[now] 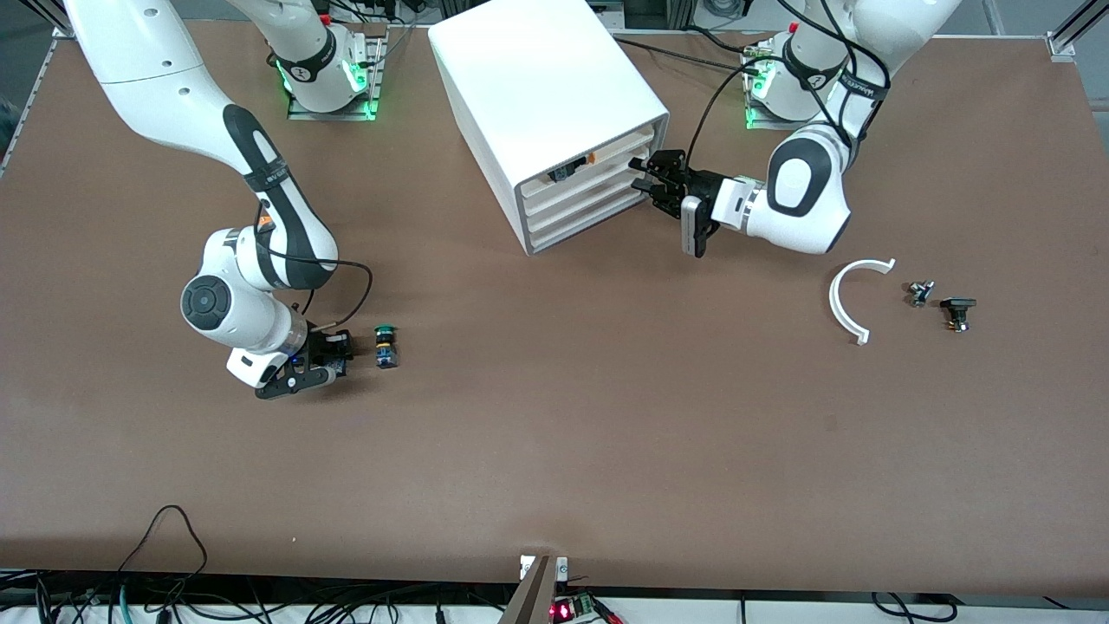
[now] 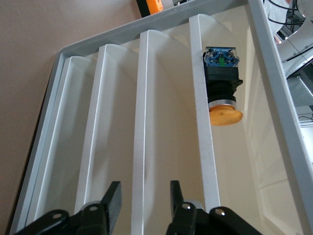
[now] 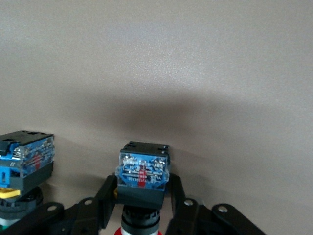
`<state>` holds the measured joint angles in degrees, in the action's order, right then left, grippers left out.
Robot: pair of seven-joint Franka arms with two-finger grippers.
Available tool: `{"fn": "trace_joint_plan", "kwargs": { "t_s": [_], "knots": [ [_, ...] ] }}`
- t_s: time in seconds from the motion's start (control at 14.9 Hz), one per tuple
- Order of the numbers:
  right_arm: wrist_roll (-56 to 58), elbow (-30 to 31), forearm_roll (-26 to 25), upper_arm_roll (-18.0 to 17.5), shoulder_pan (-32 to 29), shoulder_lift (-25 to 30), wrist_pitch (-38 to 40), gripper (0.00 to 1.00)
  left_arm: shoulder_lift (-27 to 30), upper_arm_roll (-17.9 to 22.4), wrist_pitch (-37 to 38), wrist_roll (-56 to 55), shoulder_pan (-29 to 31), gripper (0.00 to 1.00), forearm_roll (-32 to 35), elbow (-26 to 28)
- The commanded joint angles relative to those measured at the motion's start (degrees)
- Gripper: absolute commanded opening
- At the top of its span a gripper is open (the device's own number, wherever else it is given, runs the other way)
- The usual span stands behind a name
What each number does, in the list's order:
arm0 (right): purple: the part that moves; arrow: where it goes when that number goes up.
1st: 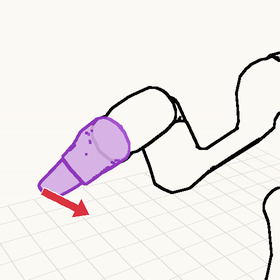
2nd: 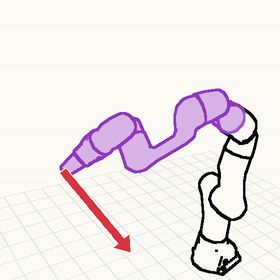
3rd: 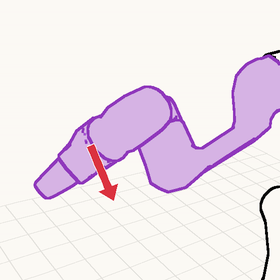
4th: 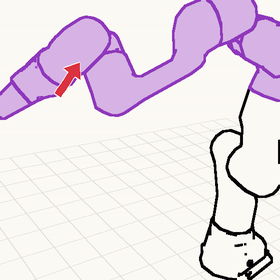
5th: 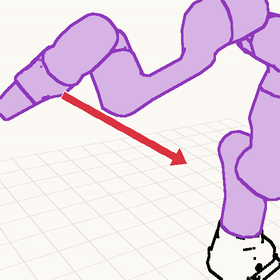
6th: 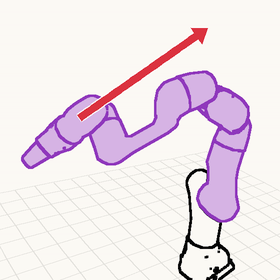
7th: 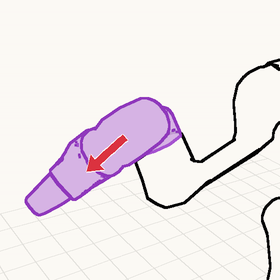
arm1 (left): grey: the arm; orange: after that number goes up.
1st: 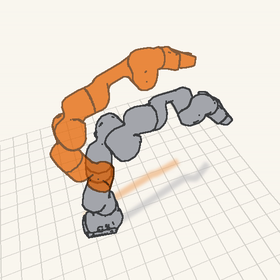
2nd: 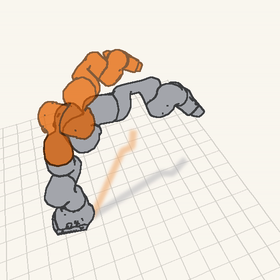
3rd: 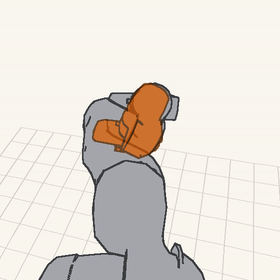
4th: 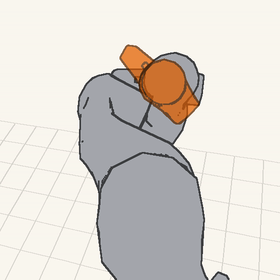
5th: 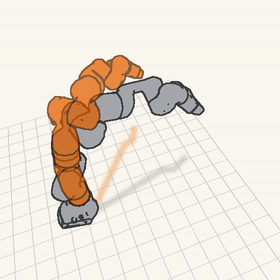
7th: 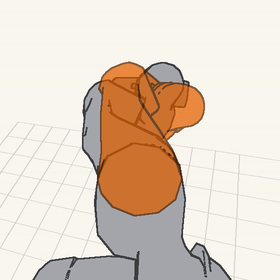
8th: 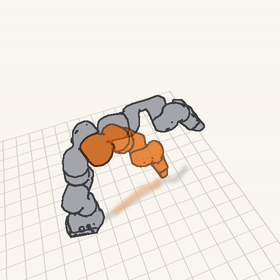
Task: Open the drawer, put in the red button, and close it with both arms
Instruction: 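Pull the drawer open with the left gripper while the right gripper lifts the button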
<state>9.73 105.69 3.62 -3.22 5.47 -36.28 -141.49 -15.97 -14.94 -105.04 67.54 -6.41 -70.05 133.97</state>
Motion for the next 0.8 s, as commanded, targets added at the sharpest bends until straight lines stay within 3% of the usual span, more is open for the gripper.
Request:
{"fn": "trace_joint_plan", "kwargs": {
  "t_s": [0.0, 0.13, 0.4, 0.74],
  "knots": [
    [1.44, 0.66, 1.04, -0.30, -0.29, 0.69, -0.54, 0.17, 0.85, 0.00, -2.36, 1.81, -2.28, 0.46, -2.28, 1.03],
    [0.91, 0.31, 1.04, -0.39, -0.29, 1.04, -0.37, 0.00, 0.85, 0.09, -2.37, 1.81, -2.55, 0.46, -2.37, 1.03],
    [-0.84, -1.53, 1.04, -0.48, -0.03, 1.74, 2.69, 0.00, 0.42, 0.00, -4.03, 1.90, -3.60, 0.46, -2.37, 1.03],
    [-7.95, -8.99, 1.04, -0.65, 1.20, 2.27, 15.07, 0.00, 0.33, 0.00, -5.79, 3.04, -4.84, 0.31, -2.55, 1.29]
  ]
}}
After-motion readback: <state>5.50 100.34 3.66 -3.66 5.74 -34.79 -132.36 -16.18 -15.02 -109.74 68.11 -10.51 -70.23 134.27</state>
